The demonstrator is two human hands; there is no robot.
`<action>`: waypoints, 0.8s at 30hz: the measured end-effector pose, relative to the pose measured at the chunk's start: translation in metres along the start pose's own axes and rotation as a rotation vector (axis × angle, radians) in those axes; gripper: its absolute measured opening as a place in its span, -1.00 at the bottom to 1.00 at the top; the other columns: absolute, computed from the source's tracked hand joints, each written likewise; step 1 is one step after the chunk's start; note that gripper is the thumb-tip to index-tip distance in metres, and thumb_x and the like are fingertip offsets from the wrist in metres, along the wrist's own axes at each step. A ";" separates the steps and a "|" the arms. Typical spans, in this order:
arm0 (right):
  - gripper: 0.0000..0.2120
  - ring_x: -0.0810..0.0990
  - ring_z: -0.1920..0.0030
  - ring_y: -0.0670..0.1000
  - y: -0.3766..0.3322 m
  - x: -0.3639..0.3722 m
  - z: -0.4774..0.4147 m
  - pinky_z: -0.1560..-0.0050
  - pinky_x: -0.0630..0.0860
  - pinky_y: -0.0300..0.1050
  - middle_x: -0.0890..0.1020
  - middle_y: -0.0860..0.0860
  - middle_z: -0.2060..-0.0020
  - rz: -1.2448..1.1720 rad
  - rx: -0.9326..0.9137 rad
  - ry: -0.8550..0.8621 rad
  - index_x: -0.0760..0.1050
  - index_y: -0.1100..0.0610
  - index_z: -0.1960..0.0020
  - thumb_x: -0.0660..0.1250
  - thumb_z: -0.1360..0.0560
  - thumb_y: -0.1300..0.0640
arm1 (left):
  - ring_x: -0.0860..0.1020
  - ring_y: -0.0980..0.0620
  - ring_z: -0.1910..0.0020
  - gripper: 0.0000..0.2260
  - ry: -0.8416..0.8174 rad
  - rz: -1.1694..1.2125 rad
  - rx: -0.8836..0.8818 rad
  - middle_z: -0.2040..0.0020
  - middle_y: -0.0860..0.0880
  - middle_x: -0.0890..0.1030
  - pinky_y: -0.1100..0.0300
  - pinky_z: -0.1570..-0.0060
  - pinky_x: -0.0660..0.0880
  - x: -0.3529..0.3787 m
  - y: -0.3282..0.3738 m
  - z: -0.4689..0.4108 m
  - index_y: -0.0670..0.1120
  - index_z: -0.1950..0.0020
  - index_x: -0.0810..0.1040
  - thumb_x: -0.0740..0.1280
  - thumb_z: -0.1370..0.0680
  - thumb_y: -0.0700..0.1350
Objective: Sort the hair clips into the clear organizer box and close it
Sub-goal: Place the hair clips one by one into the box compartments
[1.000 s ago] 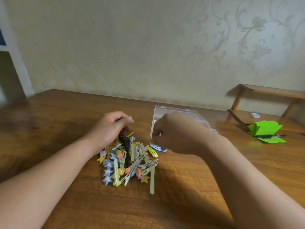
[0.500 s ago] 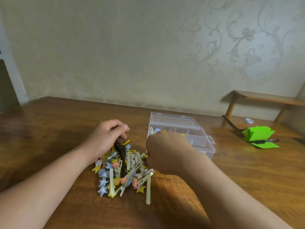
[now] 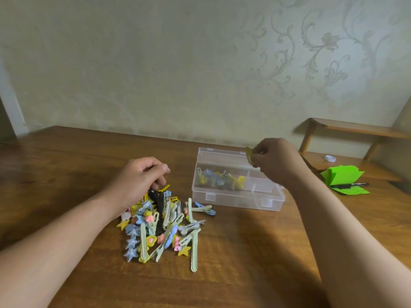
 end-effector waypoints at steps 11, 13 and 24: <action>-0.81 0.65 0.07 0.01 0.013 0.050 -0.013 -0.22 0.57 0.16 0.72 -0.15 0.22 0.209 0.018 -0.158 0.66 -0.05 0.13 0.31 -0.56 0.13 | 0.63 0.04 0.23 -0.82 -0.006 -0.009 0.011 0.17 -0.04 0.73 0.09 0.08 0.53 -0.001 -0.002 -0.001 -0.04 -0.02 0.74 0.34 -0.69 -0.07; -0.81 0.65 0.05 0.02 0.016 0.051 -0.015 -0.24 0.55 0.17 0.72 -0.15 0.20 0.200 0.009 -0.168 0.68 -0.04 0.11 0.30 -0.58 0.11 | 0.63 0.04 0.22 -0.82 -0.005 -0.016 0.016 0.17 -0.03 0.73 0.08 0.07 0.54 -0.001 -0.002 -0.001 -0.02 -0.02 0.74 0.34 -0.69 -0.06; -0.83 0.65 0.07 -0.05 0.024 0.057 -0.016 -0.21 0.57 0.16 0.73 -0.17 0.26 0.071 -0.060 -0.170 0.64 -0.09 0.01 0.29 -0.66 0.06 | 0.62 0.03 0.21 -0.82 -0.009 -0.027 0.026 0.14 -0.07 0.73 0.07 0.04 0.54 -0.003 -0.001 0.002 -0.06 -0.04 0.73 0.34 -0.69 -0.07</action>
Point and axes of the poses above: each hand's wrist, its own z-axis away from the middle knuckle, its own x-axis out of the palm, y = z × x, the point moved 7 cm from there along -z, towards the middle knuckle
